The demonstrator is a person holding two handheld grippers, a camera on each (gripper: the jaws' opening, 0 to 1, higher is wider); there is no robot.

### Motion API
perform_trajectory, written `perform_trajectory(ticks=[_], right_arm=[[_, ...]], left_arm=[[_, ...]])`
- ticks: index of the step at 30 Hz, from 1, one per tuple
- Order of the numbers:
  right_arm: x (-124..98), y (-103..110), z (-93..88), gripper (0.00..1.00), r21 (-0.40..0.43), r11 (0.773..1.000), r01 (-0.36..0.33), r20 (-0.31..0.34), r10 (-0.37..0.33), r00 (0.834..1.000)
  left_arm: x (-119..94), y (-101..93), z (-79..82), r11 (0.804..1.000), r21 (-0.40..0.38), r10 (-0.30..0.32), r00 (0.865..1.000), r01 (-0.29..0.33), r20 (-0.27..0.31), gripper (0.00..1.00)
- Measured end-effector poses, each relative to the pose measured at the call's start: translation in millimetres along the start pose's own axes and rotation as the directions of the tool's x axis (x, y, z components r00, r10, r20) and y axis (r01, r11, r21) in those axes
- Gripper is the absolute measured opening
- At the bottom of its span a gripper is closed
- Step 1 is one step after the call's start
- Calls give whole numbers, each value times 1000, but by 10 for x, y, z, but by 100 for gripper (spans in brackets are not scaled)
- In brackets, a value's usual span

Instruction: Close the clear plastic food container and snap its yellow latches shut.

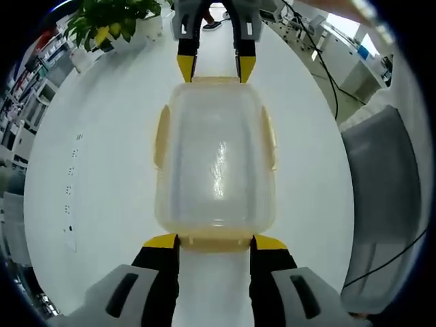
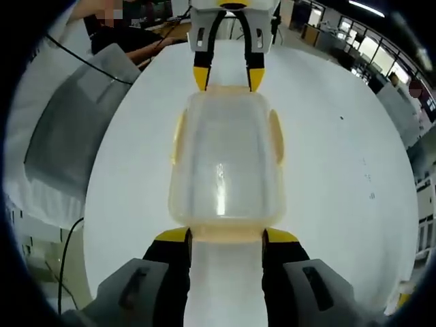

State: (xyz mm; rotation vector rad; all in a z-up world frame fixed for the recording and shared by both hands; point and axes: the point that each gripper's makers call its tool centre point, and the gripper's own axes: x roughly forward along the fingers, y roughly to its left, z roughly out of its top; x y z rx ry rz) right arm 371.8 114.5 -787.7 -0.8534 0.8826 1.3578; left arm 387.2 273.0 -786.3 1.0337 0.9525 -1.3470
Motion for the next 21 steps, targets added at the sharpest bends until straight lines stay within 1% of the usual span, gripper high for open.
perform_trajectory(ticks=[5,11,12,13,15,16,17,19,20,21], right_arm=[[13,0,-9,38,2,1000,3,-1,-3,1000],[15,4,-13,38,24,1000,0,13,0,1000],[17,4,-18,38,36,999,-2,16,2,1000],[20,5,-31,38,67,998,-6,20,5,1000],[25,8,-50,38,111,994,-11,35,7,999],[26,8,-58,38,113,994,-10,34,6,999],[37,15,-95,37,118,993,-7,27,4,1000],[55,34,-182,37,128,992,-2,-5,3,1000],[62,63,-268,39,149,989,-3,-38,9,999],[65,78,-315,41,168,986,-5,-51,14,999]], left_arm=[[29,1,-10,1000,17,2,1000,-2,-8,34],[27,10,-20,1000,26,13,1000,-14,11,34],[30,14,-22,1000,23,16,1000,-17,14,34],[33,19,-23,1000,17,18,1000,-18,17,34],[36,72,-79,998,-47,50,999,-50,5,33],[36,84,-90,998,-42,56,998,-56,6,32],[30,95,-113,997,-40,67,998,-67,7,31],[13,66,-173,997,-52,58,998,-57,4,31],[-9,42,-250,996,-79,47,999,-47,-2,31],[-33,49,-325,993,-103,53,998,-54,-17,32]])
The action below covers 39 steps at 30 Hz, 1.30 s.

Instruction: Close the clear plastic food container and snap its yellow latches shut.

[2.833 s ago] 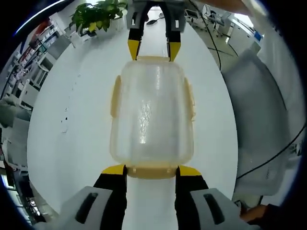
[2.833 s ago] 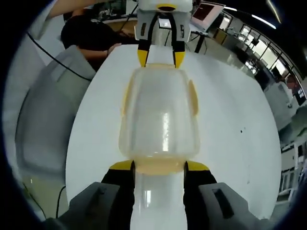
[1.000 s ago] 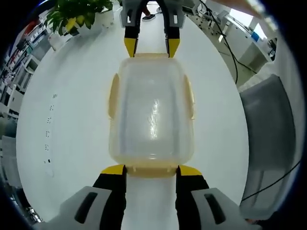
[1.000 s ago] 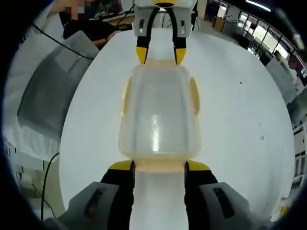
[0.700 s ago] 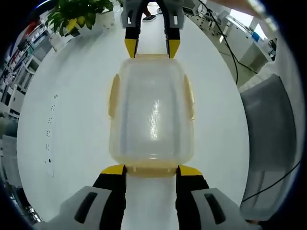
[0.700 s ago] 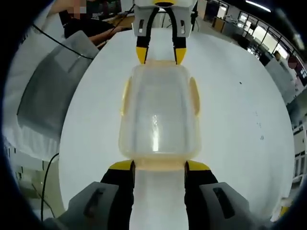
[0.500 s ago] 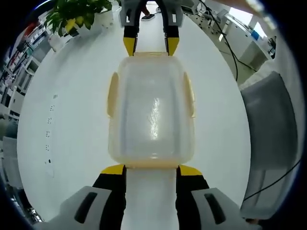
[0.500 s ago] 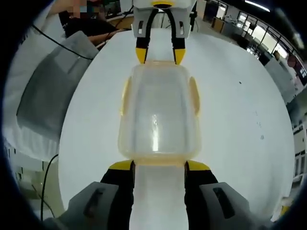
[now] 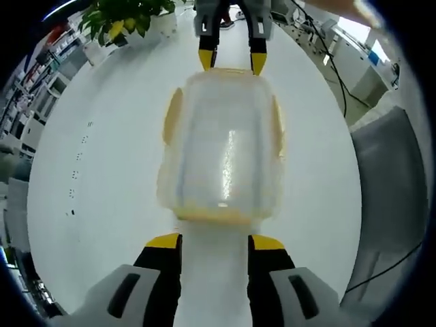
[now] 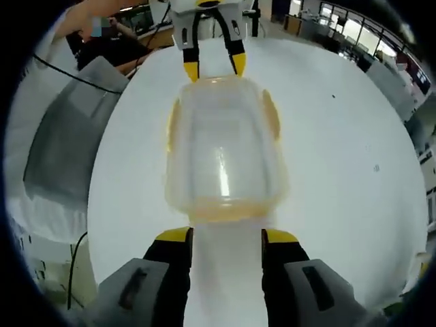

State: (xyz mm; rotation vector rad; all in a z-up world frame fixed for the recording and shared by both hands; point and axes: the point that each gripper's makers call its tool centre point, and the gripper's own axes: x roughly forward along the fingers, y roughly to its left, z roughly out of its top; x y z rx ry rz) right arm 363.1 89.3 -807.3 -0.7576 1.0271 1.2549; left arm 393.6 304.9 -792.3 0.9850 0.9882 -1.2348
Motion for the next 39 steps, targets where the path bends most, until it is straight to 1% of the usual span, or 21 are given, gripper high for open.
perform_trajectory(ticks=[4,6,7,8,9,10,11,12,13,14,15,16,18,19,21,23,25,27,33,36,39], right_arm=[[-46,-66,-159,43,120,992,42,-12,-40,999],[-117,-146,-187,41,214,974,74,3,-76,997],[-168,-217,-215,41,276,957,87,4,-92,996],[-205,-255,-263,38,342,933,112,-21,-111,994],[-273,-308,-338,36,468,869,162,-70,-146,987],[-303,-323,-319,35,518,840,161,-59,-153,987],[-326,-311,-251,35,570,812,127,-14,-144,989],[-367,-256,-107,36,673,738,36,75,-116,990],[-384,-245,-33,37,697,717,-6,122,-110,986],[-440,-230,156,38,744,657,-121,247,-102,964],[-484,-219,262,38,771,605,-196,317,-98,943],[-538,-227,389,38,790,540,-291,404,-102,909],[-575,-248,488,41,809,444,-385,479,-118,870],[-570,-243,493,41,814,420,-402,488,-118,865],[-517,-240,477,44,824,400,-401,486,-136,863],[-461,-195,485,46,841,324,-433,496,-144,856],[-414,-161,469,45,835,306,-456,508,-115,853],[-375,-179,452,43,839,287,-462,507,-106,855],[-282,-149,439,36,851,308,-426,466,-68,882],[-237,-116,454,36,854,326,-404,443,-52,895],[-187,-76,461,35,859,350,-375,412,-35,911]], left_arm=[[-173,86,-305,982,-190,22,1000,-24,-17,37],[-291,118,-312,924,-382,25,999,-8,41,40],[-359,149,-288,874,-486,29,996,17,87,43],[-389,159,-300,842,-538,25,995,33,100,47],[-418,122,-318,793,-607,6,995,56,99,52],[-437,97,-295,753,-651,-11,992,91,127,56],[-458,90,-259,707,-696,-18,987,125,160,55],[-472,90,-187,679,-716,-18,978,164,207,51],[-493,98,-108,638,-741,-15,966,207,257,45],[-523,108,49,539,-790,0,939,291,345,44],[-545,121,139,467,-813,8,918,347,397,45],[-568,127,274,374,-822,15,884,429,467,48],[-555,125,427,272,-816,20,845,509,534,53],[-514,126,445,254,-824,25,848,507,530,56],[-387,120,403,258,-851,22,878,457,478,57],[-321,55,458,243,-848,-11,875,471,483,52],[-274,24,496,206,-853,-27,874,479,485,52],[-224,26,506,197,-863,-25,882,465,470,50],[-149,-24,503,189,-876,-51,895,445,444,41],[-103,-33,432,236,-888,-53,918,395,394,34],[-80,-89,418,242,-888,-73,919,392,386,31]])
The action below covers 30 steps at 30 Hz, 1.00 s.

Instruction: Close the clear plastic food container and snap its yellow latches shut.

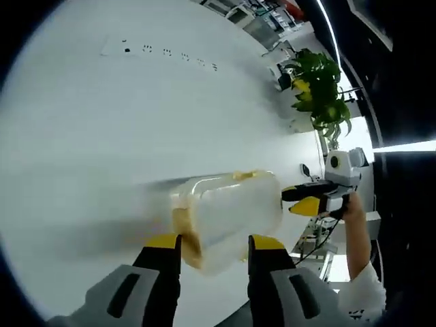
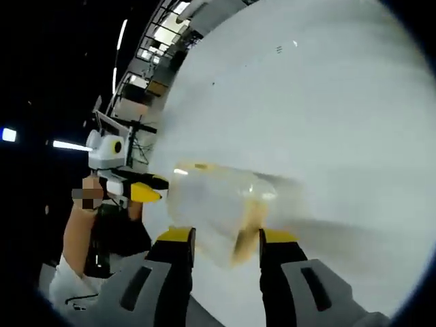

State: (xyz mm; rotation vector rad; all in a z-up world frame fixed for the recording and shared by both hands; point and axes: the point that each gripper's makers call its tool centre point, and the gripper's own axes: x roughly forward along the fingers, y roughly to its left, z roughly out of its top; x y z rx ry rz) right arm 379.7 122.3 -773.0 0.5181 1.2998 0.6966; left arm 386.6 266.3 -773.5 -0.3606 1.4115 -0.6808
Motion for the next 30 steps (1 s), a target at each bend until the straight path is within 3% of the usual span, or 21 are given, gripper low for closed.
perform_trajectory(ticks=[4,8,12,13,30], right_arm=[[12,-145,-28,22,-93,990,108,-31,-112,993],[31,-76,-89,22,-94,990,102,-45,-107,993],[29,-51,-136,21,-117,987,110,-59,-117,991],[26,-46,-140,20,-119,987,109,-61,-117,991],[31,-37,-137,17,-129,985,116,-99,-130,987]], left_arm=[[17,12,-19,1000,12,20,1000,-20,-7,30],[22,50,-22,999,20,49,999,-49,-17,25],[23,155,-14,990,68,122,992,-120,-23,16],[28,116,-8,994,59,98,995,-97,-23,16],[58,65,23,991,77,116,993,-113,-34,11]])
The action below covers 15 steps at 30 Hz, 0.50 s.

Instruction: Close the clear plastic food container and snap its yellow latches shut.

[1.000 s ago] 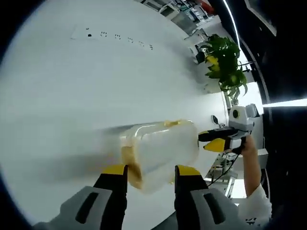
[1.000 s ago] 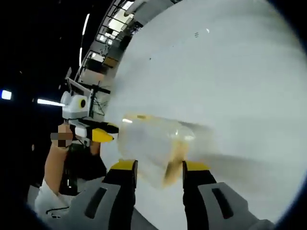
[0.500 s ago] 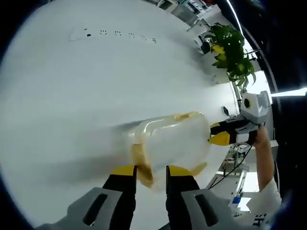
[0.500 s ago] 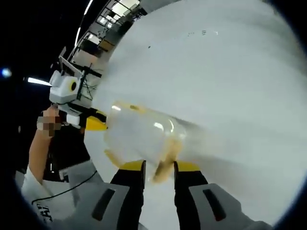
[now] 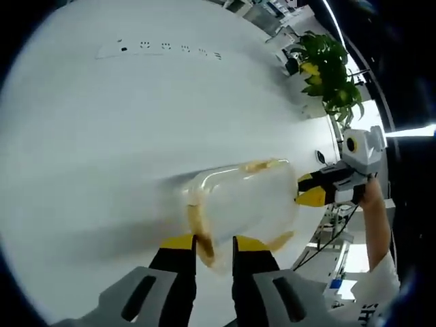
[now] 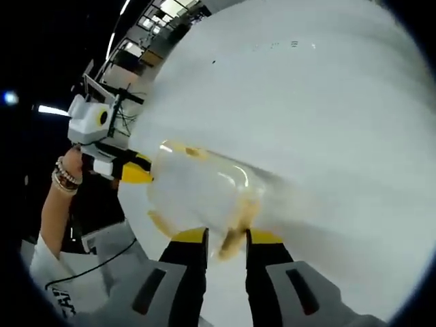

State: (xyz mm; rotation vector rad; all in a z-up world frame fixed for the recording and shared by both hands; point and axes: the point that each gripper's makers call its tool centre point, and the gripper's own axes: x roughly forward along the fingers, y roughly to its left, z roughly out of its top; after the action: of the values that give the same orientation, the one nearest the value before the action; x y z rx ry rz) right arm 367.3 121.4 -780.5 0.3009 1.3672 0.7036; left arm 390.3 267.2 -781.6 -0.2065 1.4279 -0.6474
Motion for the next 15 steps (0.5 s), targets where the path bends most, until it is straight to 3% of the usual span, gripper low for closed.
perform_trajectory(ticks=[8,15], right_arm=[[15,0,26,15,2,999,-54,4,54,999],[-86,-19,77,16,-11,999,-30,0,30,1000]], left_arm=[[23,-41,-12,999,-32,-11,1000,11,9,11],[43,-47,-64,999,-24,-28,999,29,29,12]])
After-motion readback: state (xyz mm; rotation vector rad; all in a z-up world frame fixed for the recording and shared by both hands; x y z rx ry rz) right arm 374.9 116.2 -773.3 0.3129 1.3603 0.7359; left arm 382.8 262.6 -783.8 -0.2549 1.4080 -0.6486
